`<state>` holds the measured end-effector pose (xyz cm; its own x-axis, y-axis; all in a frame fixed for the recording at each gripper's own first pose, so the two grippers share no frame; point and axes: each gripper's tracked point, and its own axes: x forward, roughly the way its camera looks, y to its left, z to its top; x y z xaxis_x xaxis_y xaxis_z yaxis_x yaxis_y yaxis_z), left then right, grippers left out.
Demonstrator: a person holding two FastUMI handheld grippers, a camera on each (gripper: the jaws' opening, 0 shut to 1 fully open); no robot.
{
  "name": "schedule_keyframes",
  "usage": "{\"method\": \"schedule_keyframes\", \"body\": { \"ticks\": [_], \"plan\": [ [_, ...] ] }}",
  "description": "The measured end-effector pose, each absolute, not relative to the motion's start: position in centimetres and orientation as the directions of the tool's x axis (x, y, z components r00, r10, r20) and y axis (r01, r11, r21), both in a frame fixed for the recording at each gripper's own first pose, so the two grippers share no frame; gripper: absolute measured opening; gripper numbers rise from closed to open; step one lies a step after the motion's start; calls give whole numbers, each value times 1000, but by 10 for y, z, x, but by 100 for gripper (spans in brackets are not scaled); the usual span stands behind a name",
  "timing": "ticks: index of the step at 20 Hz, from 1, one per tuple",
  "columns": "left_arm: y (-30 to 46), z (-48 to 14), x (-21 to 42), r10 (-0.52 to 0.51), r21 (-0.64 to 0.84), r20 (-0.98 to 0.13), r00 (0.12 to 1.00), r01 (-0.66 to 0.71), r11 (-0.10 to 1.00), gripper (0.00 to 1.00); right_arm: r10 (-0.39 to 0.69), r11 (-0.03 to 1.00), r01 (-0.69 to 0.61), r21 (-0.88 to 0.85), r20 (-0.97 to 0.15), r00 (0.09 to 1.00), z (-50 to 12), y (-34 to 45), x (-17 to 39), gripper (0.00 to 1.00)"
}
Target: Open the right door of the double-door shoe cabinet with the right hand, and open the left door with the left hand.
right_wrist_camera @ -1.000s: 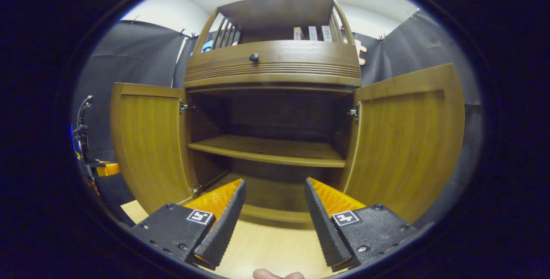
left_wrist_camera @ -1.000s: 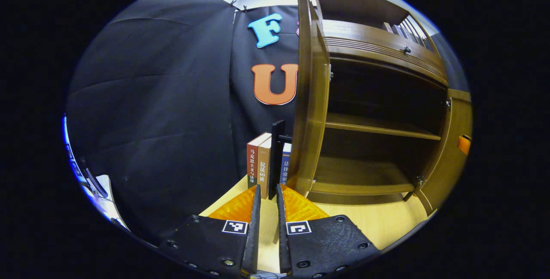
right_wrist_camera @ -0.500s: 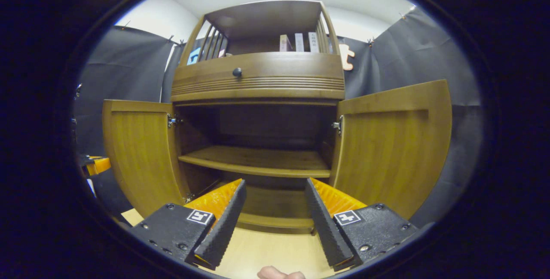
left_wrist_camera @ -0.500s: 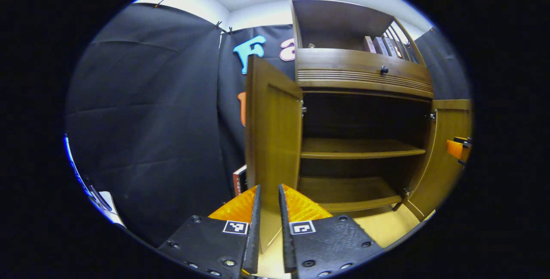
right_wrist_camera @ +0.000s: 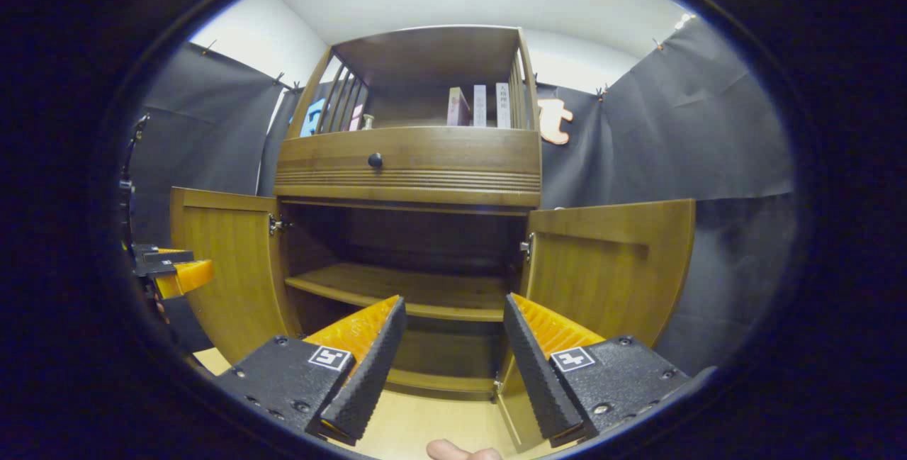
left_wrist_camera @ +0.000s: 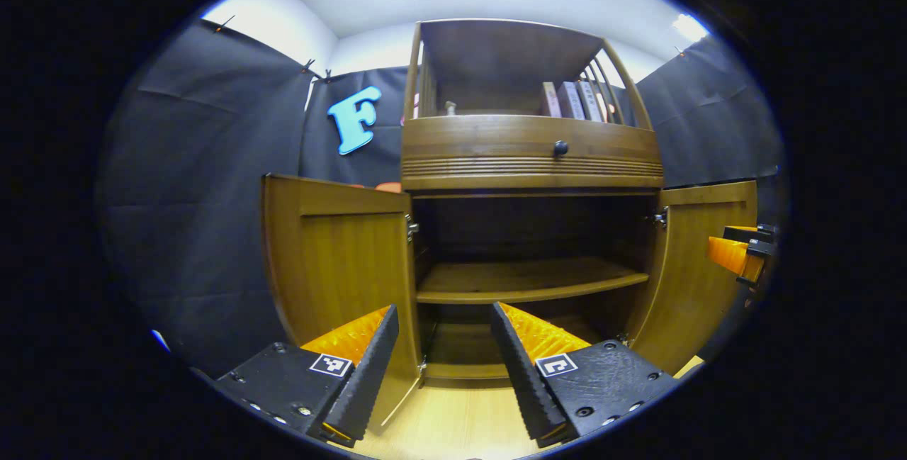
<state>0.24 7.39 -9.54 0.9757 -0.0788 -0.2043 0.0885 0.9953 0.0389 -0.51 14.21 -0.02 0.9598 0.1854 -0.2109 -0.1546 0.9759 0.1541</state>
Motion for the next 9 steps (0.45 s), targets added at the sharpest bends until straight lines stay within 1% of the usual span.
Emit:
{"method": "schedule_keyframes", "body": {
  "ticks": [1, 3, 4, 5, 6, 8, 9],
  "plan": [
    [63, -90, 4, -94, 34, -193, 977, 102, 994, 90, 187, 976, -157, 153, -208, 960, 1, 141, -6, 88],
    [37, -86, 5, -131, 7, -160, 978, 134, 991, 97, 185, 975, -155, 158, -199, 962, 3, 138, -7, 88],
    [27, -91, 6, -141, 11, -164, 976, 145, 989, 100, 182, 975, -151, 162, -200, 963, 3, 138, -7, 88],
    [23, -95, 5, -142, 18, -175, 974, 147, 989, 100, 185, 975, -153, 159, -213, 959, 0, 139, -9, 91],
    [16, -96, 3, -153, 17, -182, 971, 158, 987, 100, 181, 977, -149, 154, -223, 958, -4, 138, -11, 88],
    [2, -92, 2, -174, 10, -171, 970, 179, 984, 100, 180, 977, -147, 156, -225, 958, -1, 137, -12, 88],
    [-1, -89, 2, -180, 2, -164, 970, 182, 983, 95, 179, 977, -146, 157, -224, 958, 0, 136, -12, 88]
  ]
}}
